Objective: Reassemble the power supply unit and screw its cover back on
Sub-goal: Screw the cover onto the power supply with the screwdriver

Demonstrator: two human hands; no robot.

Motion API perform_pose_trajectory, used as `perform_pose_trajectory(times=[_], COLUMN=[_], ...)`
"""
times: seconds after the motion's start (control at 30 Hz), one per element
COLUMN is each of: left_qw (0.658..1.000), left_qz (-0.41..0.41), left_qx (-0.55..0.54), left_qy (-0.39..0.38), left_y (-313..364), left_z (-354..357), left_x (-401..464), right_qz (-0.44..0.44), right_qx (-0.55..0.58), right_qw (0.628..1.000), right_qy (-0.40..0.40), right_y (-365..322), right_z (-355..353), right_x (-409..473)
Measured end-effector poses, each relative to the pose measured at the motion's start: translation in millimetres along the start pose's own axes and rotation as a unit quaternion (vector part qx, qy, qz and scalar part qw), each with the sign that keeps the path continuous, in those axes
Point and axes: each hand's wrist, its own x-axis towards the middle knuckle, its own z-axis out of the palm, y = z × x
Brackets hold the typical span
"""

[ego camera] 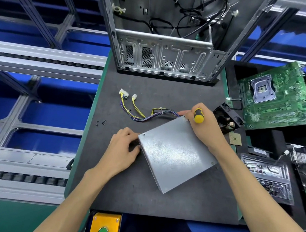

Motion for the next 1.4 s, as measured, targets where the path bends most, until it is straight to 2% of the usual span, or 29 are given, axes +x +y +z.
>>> perform_pose_trajectory(times=[0.2,0.33,0.57,0.63,0.73,0.8,0.9,1.07,1.13,1.23,1.3,1.4], left_qw=[1.000,0.999,0.999,0.999,0.990,0.984,0.991,0.998,0.998,0.997,0.996,0.993], left_qz=[0.016,0.005,0.020,0.006,-0.066,-0.077,-0.041,0.004,0.023,0.038,0.066,0.104], left_qx=[0.012,-0.014,0.023,0.016,-0.084,-0.111,-0.072,0.004,0.026,0.049,0.057,0.063], left_qy=[0.014,0.039,0.042,0.044,0.092,0.115,0.105,0.064,0.058,0.038,0.016,0.000], left_y=[-3,-8,-8,-7,-7,-6,-2,-1,1,5,6,5], left_z=[-4,-3,-5,-6,-9,-12,-11,-4,-1,1,0,-3], left_x=[4,2,5,7,8,7,4,7,13,24,31,34], right_qz=[-0.012,-0.007,0.018,0.020,0.012,-0.009,-0.062,-0.125,-0.135,-0.126,-0.125,-0.069], right_qx=[-0.060,-0.042,-0.015,-0.010,-0.027,-0.052,-0.103,-0.128,-0.095,0.072,0.113,0.165], right_qw=[0.997,0.995,0.996,0.996,0.994,0.993,0.986,0.963,0.963,0.978,0.978,0.980], right_qy=[0.052,0.095,0.088,0.090,0.102,0.107,0.118,0.201,0.211,0.152,0.120,0.091], right_y=[11,15,17,18,18,16,6,-15,-24,-42,-48,-50], right_z=[-10,-10,-8,-6,-5,-5,-3,-6,-7,-4,0,10], right_x=[-11,-17,-17,-19,-24,-28,-34,-40,-42,-45,-45,-41])
